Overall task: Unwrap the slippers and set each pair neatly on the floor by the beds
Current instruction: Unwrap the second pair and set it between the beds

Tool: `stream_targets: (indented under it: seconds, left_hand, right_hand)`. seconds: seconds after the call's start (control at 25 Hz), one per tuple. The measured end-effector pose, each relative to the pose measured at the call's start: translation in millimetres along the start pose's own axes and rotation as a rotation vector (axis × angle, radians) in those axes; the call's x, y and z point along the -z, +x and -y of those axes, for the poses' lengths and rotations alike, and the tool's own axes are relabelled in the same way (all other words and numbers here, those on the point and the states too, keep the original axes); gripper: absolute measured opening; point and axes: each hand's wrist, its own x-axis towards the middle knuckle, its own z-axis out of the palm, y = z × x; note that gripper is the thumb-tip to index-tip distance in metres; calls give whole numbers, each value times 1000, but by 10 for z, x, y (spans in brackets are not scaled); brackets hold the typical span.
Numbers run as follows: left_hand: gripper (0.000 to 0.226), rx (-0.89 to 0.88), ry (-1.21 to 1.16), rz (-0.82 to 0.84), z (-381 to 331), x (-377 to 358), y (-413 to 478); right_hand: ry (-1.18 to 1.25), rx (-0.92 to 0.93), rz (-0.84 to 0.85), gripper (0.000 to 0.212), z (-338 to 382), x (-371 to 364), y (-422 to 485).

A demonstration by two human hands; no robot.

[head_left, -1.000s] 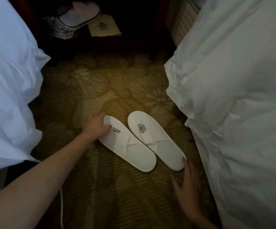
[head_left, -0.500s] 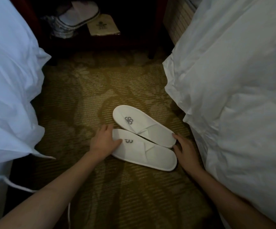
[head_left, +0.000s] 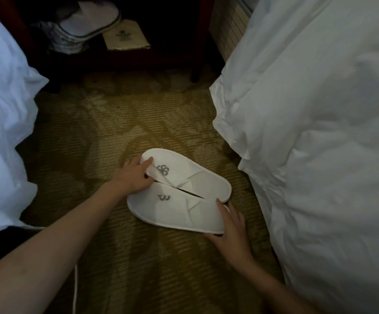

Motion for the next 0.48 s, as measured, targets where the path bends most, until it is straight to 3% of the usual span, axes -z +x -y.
stream_targets:
  seconds: [0.24,0.36,0.48]
  left_hand:
    - [88,33,-138,-46,85,-221,-116]
    - [123,25,-226,35,79,-294,-189]
    - [155,26,-164,113,-4,-366,-240]
  right_hand:
    - [-124,49,164,94,-3,516,673]
    - [-111,81,172,88,82,727,926]
    - [-53,115,165,77,197,814,999]
